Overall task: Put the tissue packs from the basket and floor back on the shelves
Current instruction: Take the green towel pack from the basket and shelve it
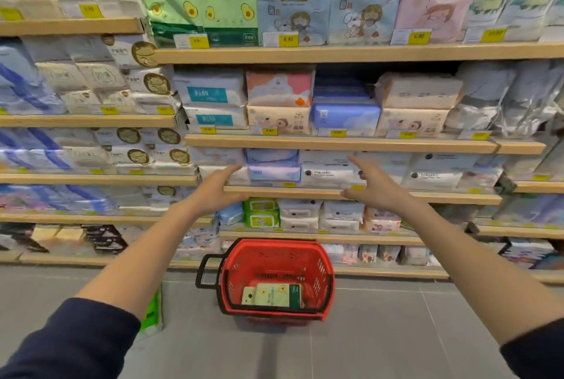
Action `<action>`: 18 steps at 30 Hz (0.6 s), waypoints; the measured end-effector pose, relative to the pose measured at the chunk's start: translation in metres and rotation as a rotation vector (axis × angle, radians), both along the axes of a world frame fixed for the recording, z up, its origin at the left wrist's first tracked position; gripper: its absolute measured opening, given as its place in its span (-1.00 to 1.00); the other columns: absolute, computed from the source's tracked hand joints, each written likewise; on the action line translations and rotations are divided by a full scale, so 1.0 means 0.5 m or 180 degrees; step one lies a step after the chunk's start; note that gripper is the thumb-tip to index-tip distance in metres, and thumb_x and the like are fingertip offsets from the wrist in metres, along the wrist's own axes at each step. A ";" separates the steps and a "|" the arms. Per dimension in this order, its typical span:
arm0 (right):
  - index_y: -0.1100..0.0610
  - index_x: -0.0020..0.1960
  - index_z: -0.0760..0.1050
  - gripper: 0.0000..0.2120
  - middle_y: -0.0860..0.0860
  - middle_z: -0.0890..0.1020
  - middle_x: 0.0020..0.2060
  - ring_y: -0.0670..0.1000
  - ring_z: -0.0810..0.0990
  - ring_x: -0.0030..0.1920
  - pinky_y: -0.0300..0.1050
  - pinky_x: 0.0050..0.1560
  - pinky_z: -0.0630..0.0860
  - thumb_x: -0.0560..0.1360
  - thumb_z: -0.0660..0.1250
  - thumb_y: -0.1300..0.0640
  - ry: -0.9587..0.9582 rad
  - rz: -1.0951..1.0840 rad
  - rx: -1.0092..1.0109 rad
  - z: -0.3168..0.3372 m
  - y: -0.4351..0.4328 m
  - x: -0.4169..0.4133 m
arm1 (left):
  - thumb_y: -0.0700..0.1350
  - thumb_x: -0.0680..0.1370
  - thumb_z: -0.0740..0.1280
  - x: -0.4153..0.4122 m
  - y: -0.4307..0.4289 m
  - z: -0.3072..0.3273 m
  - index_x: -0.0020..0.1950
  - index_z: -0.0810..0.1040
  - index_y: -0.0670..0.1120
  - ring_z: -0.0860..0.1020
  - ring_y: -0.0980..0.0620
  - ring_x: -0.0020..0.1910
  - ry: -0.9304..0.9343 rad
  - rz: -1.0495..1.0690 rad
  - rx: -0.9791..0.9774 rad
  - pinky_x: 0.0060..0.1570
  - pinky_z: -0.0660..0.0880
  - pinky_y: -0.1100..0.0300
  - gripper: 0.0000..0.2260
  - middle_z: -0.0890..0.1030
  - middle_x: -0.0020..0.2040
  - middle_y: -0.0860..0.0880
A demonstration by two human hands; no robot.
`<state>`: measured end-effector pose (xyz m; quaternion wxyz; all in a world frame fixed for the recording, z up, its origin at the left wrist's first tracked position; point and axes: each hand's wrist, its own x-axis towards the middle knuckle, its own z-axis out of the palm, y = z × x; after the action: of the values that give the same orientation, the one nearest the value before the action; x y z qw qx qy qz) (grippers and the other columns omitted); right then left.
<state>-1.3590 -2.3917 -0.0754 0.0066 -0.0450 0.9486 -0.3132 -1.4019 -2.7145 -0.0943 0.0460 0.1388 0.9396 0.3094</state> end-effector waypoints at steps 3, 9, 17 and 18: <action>0.07 0.48 0.05 -0.23 0.14 0.23 0.44 0.15 0.23 0.41 0.03 0.34 0.28 0.42 0.40 0.05 -0.0218 -0.0047 -0.0014 -0.052 -0.044 0.004 | 0.00 0.47 0.38 0.002 -0.048 -0.048 0.49 0.16 -0.03 0.29 -0.10 0.42 -0.0141 -0.0089 0.0006 0.28 0.32 0.08 -0.34 0.25 0.48 -0.05; 0.10 0.48 0.06 -0.23 0.15 0.23 0.44 0.15 0.24 0.41 0.04 0.33 0.29 0.41 0.40 0.08 -0.0534 -0.0053 -0.0126 -0.163 -0.110 0.029 | -0.04 0.46 0.40 0.012 -0.110 -0.153 0.49 0.17 -0.10 0.29 -0.09 0.41 -0.0415 -0.0138 -0.0015 0.27 0.30 0.11 -0.32 0.28 0.46 -0.10; 0.10 0.48 0.07 -0.19 0.17 0.26 0.43 0.15 0.22 0.42 0.07 0.36 0.27 0.37 0.45 0.08 -0.0963 0.0003 -0.0108 -0.291 -0.134 0.008 | -0.04 0.44 0.43 -0.003 -0.112 -0.272 0.48 0.20 -0.09 0.27 -0.04 0.42 -0.0825 -0.0270 0.0066 0.35 0.28 0.10 -0.32 0.28 0.46 -0.06; 0.10 0.48 0.08 -0.19 0.18 0.28 0.42 0.15 0.25 0.40 0.06 0.35 0.28 0.37 0.45 0.10 -0.1015 0.0021 -0.0098 -0.307 -0.135 -0.001 | -0.06 0.44 0.43 -0.009 -0.106 -0.287 0.46 0.22 -0.10 0.30 -0.01 0.40 -0.0847 -0.0287 0.0089 0.33 0.28 0.19 -0.34 0.29 0.44 -0.05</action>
<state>-1.3597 -2.4592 -0.2290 0.1574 0.0020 0.9305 -0.3308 -1.4064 -2.7676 -0.2377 0.1821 0.1392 0.9136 0.3358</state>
